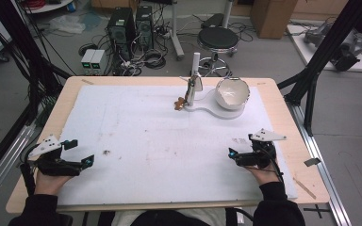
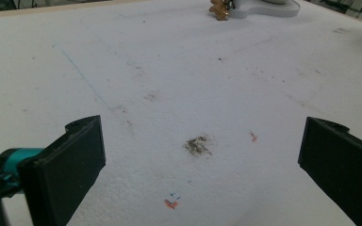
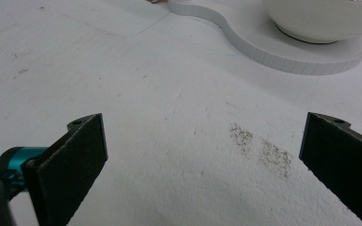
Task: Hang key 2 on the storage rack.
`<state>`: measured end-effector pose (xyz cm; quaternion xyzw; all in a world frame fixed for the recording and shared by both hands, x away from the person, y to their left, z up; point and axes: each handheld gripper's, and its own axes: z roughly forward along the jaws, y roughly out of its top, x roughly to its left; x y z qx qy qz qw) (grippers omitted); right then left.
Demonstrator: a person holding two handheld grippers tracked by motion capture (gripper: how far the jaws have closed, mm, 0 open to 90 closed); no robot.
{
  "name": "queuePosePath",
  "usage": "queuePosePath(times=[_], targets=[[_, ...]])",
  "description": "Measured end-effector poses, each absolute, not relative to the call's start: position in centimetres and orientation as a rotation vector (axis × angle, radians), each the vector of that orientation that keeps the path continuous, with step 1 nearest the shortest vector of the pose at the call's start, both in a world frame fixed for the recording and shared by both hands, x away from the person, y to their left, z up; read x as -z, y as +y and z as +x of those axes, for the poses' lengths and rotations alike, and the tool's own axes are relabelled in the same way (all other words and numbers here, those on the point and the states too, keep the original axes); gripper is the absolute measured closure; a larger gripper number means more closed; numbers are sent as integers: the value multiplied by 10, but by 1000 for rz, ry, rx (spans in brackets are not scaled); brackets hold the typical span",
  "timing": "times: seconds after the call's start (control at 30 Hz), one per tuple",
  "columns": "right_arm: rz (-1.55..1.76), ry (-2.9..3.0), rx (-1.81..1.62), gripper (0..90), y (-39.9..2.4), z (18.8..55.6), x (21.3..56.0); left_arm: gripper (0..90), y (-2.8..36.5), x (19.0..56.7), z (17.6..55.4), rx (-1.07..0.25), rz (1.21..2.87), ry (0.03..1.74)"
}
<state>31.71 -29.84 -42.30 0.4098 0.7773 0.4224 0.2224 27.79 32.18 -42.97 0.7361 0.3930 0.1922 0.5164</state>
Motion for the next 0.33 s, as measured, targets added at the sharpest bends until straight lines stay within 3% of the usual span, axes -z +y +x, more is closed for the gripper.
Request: queuePosePath(times=[0.33], targets=[[1174,2108,-1139,6,-308,303,435,17,323,431,280,-466,1777,947]])
